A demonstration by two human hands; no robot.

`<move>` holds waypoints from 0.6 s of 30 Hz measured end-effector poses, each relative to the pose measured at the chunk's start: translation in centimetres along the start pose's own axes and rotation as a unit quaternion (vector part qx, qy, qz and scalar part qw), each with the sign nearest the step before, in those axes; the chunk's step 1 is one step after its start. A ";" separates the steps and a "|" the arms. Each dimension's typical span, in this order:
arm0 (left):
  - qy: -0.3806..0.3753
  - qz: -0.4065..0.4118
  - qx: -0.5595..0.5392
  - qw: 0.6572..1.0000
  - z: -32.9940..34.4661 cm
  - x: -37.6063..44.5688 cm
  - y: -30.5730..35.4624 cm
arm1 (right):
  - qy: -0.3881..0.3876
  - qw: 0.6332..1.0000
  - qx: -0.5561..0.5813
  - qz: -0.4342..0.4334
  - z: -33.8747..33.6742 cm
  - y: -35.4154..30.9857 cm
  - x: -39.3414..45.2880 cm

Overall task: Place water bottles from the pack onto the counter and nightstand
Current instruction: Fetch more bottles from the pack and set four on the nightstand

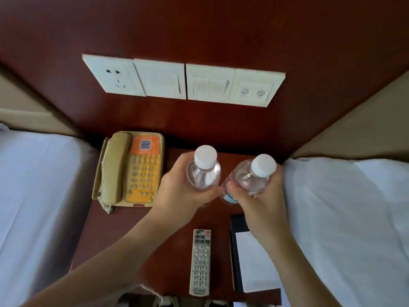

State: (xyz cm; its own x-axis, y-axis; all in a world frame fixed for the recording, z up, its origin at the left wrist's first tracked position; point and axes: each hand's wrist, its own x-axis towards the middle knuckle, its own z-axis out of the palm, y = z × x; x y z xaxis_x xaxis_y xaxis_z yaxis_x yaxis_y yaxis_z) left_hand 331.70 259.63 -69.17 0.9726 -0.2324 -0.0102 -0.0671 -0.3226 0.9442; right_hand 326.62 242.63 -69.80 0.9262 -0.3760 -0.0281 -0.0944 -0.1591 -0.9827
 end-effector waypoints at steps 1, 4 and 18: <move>0.000 -0.003 0.001 1.000 0.8 0.3 -1.9 | -0.004 1.000 -0.009 0.000 0.2 2.0 0.5; -0.002 -0.018 0.000 1.000 2.3 1.3 -6.6 | -0.017 1.000 -0.021 -0.001 0.3 6.8 1.7; 0.053 -0.041 0.000 0.998 5.7 0.9 -14.1 | -0.018 0.997 -0.079 -0.010 1.2 12.7 1.6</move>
State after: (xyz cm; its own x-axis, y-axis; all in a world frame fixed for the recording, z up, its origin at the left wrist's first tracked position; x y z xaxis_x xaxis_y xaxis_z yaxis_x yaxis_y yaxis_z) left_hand 332.25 258.73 -84.32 0.9930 -0.1064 -0.0521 0.0135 -0.3355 0.9419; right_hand 327.34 241.08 -82.51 0.9407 -0.3387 -0.0179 -0.1295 -0.3100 -0.9419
